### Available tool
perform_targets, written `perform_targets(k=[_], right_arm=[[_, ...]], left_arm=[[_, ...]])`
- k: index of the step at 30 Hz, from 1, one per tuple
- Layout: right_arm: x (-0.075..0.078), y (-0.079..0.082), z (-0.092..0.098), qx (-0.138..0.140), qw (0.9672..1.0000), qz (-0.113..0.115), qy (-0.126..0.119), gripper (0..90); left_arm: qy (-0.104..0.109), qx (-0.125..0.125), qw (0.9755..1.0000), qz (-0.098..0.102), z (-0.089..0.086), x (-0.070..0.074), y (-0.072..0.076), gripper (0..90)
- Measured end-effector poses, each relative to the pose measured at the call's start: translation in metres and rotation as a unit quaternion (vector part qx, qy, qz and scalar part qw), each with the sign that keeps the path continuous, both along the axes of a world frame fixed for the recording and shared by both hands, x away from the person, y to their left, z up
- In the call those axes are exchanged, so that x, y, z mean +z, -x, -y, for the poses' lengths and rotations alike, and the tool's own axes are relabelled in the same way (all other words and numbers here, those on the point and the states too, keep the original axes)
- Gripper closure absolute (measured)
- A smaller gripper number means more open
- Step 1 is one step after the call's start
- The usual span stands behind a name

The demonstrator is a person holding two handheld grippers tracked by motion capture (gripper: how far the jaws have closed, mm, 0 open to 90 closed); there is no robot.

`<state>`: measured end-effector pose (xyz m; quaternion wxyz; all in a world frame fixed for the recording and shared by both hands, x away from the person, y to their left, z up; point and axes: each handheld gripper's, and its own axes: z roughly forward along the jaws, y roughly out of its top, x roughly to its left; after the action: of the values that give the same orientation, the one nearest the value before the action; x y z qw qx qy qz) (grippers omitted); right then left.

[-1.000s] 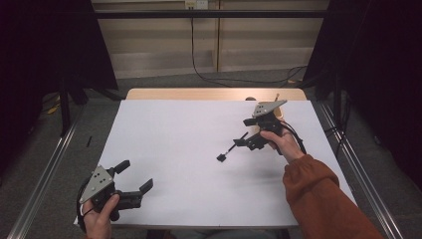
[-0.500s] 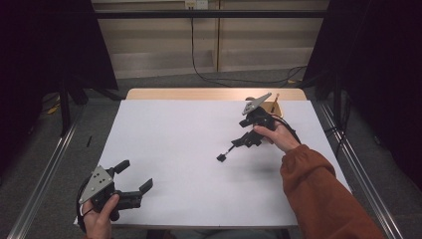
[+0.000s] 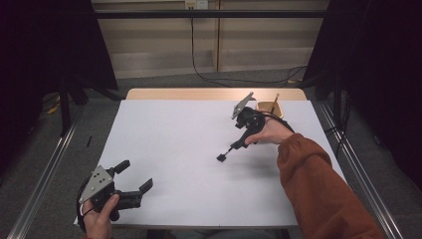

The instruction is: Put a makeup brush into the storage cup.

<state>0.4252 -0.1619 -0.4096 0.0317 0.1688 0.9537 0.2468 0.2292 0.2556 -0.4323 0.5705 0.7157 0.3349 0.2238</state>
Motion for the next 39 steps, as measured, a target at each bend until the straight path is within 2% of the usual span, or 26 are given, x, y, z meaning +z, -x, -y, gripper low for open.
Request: perform_targets(k=[3, 8, 10, 11, 14, 21, 26, 33, 36, 37, 39], right_arm=[[-0.007, -0.003, -0.009, 0.02, 0.9988, -0.007, 0.043, 17.0], [-0.016, -0.006, -0.015, 0.04, 0.9961, -0.022, 0.075, 26.5], [-0.02, -0.008, -0.017, 0.045, 0.9947, -0.022, 0.089, 28.6], [-0.021, -0.01, -0.018, 0.05, 0.994, -0.018, 0.095, 32.5], [-0.021, -0.013, -0.021, 0.055, 0.9934, -0.019, 0.098, 35.7], [-0.029, -0.018, -0.024, 0.07, 0.9898, -0.027, 0.122, 40.9], [-0.035, -0.016, -0.027, 0.077, 0.9884, -0.021, 0.129, 43.4], [-0.041, -0.014, -0.033, 0.104, 0.9851, -0.01, 0.137, 48.8], [-0.043, -0.013, -0.034, 0.111, 0.9837, -0.01, 0.141, 53.4], [-0.043, -0.012, -0.034, 0.116, 0.9833, -0.011, 0.14, 60.1], [-0.043, -0.011, -0.033, 0.121, 0.9829, -0.022, 0.137, 65.4]], left_arm=[[-0.002, -0.002, 1.0, 0.002, 0.0, 0.0, 0.0, 2.0], [0.0, -0.002, 1.0, 0.0, 0.0, 0.0, 0.0, 1.9], [0.0, -0.004, 1.0, -0.001, 0.0, 0.0, -0.001, 1.9], [0.0, -0.005, 1.0, 0.0, 0.001, 0.0, -0.001, 1.9], [-0.003, -0.008, 1.0, 0.0, 0.001, 0.0, -0.001, 1.9], [-0.001, -0.008, 1.0, -0.001, 0.0, -0.001, 0.0, 1.9], [-0.002, -0.008, 1.0, -0.001, 0.001, -0.001, 0.0, 1.8], [-0.001, -0.008, 1.0, 0.0, 0.001, -0.001, 0.0, 1.8], [0.0, -0.009, 1.0, -0.001, 0.001, -0.001, 0.0, 1.8], [0.0, -0.009, 1.0, -0.002, 0.001, -0.001, -0.001, 1.8], [-0.002, -0.009, 1.0, -0.003, 0.001, -0.001, -0.001, 1.8]])
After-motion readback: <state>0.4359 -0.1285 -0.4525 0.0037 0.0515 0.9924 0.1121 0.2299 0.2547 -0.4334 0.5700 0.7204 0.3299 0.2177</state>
